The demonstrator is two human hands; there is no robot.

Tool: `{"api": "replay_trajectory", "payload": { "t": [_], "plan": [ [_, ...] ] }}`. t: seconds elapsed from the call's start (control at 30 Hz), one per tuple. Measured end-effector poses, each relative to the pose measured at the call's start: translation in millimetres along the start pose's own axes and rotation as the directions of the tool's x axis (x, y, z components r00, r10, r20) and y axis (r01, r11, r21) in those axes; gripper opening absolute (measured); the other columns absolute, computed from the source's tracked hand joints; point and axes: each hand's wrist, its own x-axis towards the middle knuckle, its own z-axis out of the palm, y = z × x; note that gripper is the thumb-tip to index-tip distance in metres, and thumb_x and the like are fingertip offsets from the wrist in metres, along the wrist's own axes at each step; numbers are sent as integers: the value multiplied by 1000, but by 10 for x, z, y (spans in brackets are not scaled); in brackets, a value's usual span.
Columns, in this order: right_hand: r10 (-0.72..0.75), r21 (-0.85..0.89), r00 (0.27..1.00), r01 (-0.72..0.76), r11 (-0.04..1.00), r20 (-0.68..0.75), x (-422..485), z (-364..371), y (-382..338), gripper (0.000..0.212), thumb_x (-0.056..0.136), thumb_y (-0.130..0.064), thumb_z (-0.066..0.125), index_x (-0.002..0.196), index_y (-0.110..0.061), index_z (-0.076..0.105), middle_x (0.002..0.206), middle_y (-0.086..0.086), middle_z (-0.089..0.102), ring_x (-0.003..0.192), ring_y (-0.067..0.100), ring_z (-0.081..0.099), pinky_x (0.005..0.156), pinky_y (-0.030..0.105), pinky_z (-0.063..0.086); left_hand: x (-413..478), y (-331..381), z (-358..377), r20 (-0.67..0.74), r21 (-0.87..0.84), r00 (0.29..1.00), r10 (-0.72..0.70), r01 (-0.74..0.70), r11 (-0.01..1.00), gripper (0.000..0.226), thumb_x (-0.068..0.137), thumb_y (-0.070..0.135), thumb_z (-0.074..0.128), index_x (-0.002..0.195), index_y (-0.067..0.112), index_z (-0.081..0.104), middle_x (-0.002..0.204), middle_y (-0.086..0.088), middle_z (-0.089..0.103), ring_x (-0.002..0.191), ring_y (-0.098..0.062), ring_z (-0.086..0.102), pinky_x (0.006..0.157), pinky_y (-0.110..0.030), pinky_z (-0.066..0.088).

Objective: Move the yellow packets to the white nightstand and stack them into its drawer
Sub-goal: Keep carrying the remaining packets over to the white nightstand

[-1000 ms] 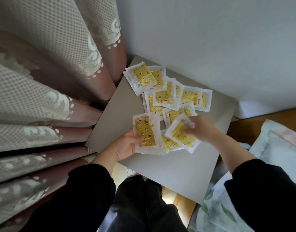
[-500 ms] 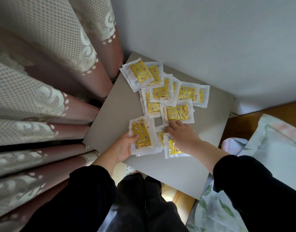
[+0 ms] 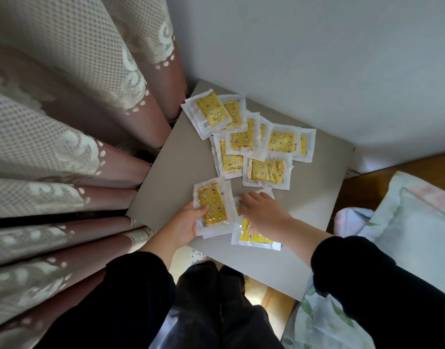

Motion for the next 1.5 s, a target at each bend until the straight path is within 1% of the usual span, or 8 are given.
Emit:
{"api": "replay_trajectory", "payload": {
  "t": [0.23,0.4,0.63,0.77,0.9,1.23,1.37,1.5],
  "plan": [
    [129,60,988,-134,989,85,-105,-21,-4,100,71,-48,75,149,-20,20,157,8,10,144,30,8,118,45,8,-23,-11,-61,-23,9,1000,18,-18,1000,19,96,2,49,104,15,60,82,-1,74,71,-15,72,61,-29,58],
    [144,-20,983,-143,990,114,-73,-7,46,107,65,-42,81,148,-16,19,145,6,28,135,29,24,115,41,16,-11,-37,-64,-37,36,999,10,-9,999,19,96,3,49,104,15,61,90,-4,72,78,-17,70,71,-33,57],
    [218,95,968,-231,968,127,-5,-54,63,77,63,-46,82,121,-12,46,124,2,47,119,23,40,104,33,30,0,-63,-10,-69,87,997,18,-12,996,18,96,2,50,110,9,58,98,-9,68,86,-22,65,77,-36,53],
    [292,152,944,-315,937,155,21,-156,3,53,67,-39,81,105,-13,56,108,1,54,98,22,55,74,31,42,19,-88,2,-87,96,996,15,-7,995,18,96,2,51,109,9,59,98,-8,68,86,-22,65,76,-35,53],
    [365,318,914,-405,857,180,2,-142,-45,39,78,-27,70,111,-16,54,102,0,62,96,23,61,65,27,40,35,-116,16,-96,83,995,7,1,997,16,96,2,50,104,12,60,96,-7,68,84,-21,65,73,-35,53],
    [517,844,704,-531,-75,488,-461,-298,-6,30,76,-28,79,77,-9,57,73,5,59,65,18,54,57,24,42,-264,-74,175,-116,157,993,28,-10,987,17,93,1,56,103,14,60,99,-6,67,94,-26,64,87,-41,51],
    [482,859,711,-414,-301,512,-758,-461,-150,22,81,-22,74,93,-10,59,93,6,68,82,19,65,73,29,51,-573,7,390,-114,248,991,66,-36,968,17,92,2,58,95,19,58,95,-2,66,102,-26,61,98,-43,46],
    [534,870,708,-246,-426,462,-1000,-515,-264,13,82,-8,71,88,-15,61,96,4,69,79,14,67,65,25,51,-746,56,465,-111,284,992,65,-31,958,29,85,13,71,112,12,59,114,-7,66,105,-25,62,100,-46,46]
  ]
}}
